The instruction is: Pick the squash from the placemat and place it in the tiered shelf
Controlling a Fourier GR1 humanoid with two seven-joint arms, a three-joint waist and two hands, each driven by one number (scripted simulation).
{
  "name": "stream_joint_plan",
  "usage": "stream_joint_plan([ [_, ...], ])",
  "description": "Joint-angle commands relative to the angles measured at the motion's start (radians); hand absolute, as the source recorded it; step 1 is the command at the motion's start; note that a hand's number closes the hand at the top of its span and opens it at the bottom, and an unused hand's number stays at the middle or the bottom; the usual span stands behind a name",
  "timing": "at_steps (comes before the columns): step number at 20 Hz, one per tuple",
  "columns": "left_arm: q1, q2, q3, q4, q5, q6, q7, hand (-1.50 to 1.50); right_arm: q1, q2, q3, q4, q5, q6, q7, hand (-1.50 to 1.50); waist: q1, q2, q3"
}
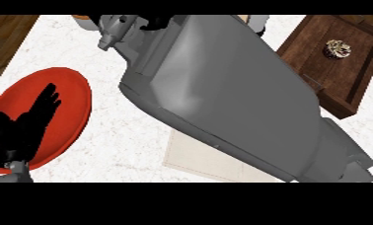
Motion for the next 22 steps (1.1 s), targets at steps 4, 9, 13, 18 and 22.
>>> stream_joint_plan([
  [4, 0.021, -0.035, -0.028, -0.011, -0.026, 0.015, -0.025, 0.0, -0.038, -0.02, -0.099, 0.209, 0.057, 0.033, 0.051, 1.5, 0.013, 0.01, 0.0],
  [9, -0.03, -0.006, 0.002, -0.015, 0.002, 0.002, 0.021, 0.0, -0.017, -0.022, -0.146, 0.204, 0.098, 0.026, 0.026, 1.5, 0.005, 0.007, 0.001],
  [13, 0.022, -0.012, -0.002, -0.04, 0.004, -0.015, 0.003, 0.0, 0.023, -0.001, -0.183, 0.302, 0.15, -0.116, -0.037, 1.5, 0.018, 0.011, 0.0],
  [18, 0.024, -0.042, -0.03, -0.09, -0.014, 0.012, 0.051, 0.0, 0.104, -0.022, -0.226, 0.335, 0.16, -0.129, -0.107, 1.5, 0.014, 0.01, 0.001],
  [22, 0.016, -0.015, -0.006, -0.027, -0.018, -0.011, -0.01, 0.0, 0.094, -0.028, -0.282, 0.37, 0.211, -0.2, -0.06, -1.5, 0.013, 0.011, 0.001],
])
